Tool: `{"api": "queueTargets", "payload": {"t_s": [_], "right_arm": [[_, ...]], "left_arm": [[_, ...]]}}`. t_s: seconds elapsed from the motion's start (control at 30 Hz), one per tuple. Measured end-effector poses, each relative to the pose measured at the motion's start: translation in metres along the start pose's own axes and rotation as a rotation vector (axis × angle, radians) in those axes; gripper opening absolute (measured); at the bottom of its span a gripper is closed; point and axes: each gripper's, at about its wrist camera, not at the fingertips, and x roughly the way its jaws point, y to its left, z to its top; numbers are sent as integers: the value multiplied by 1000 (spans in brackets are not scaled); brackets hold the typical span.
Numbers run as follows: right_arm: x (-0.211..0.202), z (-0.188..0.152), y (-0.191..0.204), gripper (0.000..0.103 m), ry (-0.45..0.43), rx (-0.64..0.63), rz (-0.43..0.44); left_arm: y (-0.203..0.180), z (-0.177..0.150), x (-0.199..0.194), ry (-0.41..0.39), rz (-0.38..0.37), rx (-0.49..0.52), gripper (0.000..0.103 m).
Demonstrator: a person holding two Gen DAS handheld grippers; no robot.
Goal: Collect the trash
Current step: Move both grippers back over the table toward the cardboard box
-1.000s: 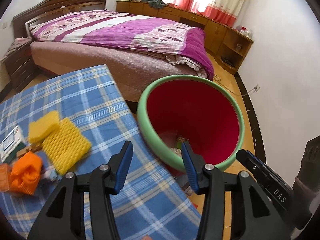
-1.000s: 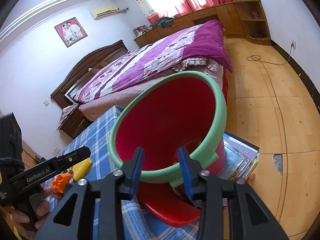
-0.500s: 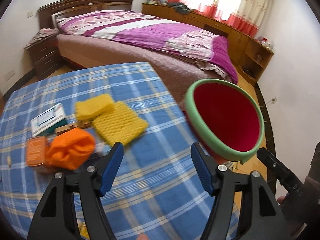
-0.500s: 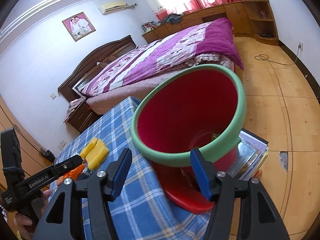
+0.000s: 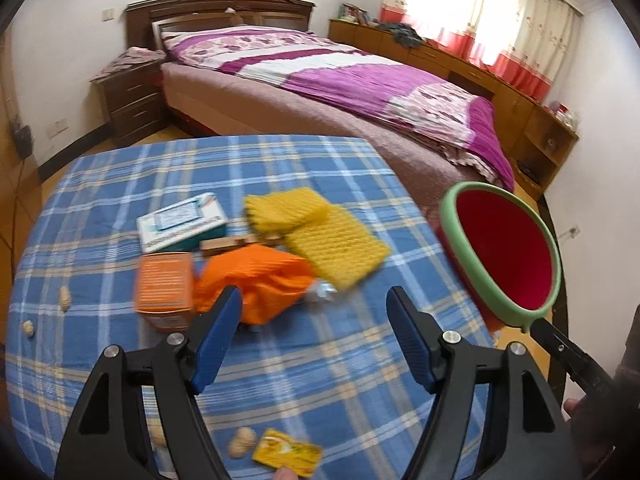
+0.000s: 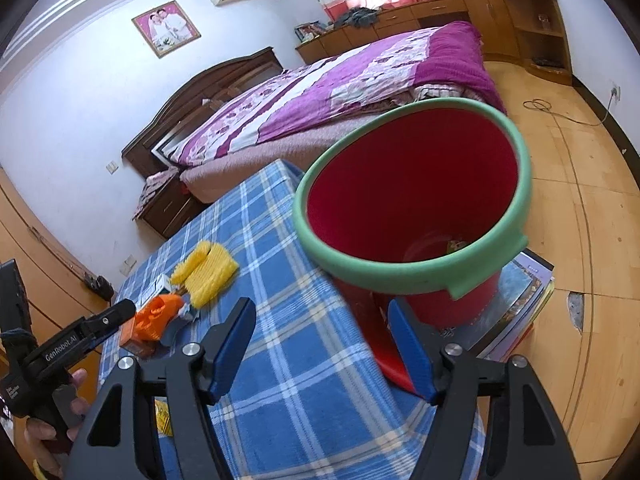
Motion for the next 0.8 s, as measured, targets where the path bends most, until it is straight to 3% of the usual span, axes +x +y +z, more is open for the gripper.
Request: {"api": "queueTargets", "payload": {"t_s": [0.43, 0.8], "right_arm": [[16, -8, 30, 75, 41, -49, -11], [29, -11, 46, 75, 73, -77, -36]], "left_arm": [[70, 0, 5, -42, 154, -112, 74], [100, -7, 35, 4, 168, -178, 74]]}}
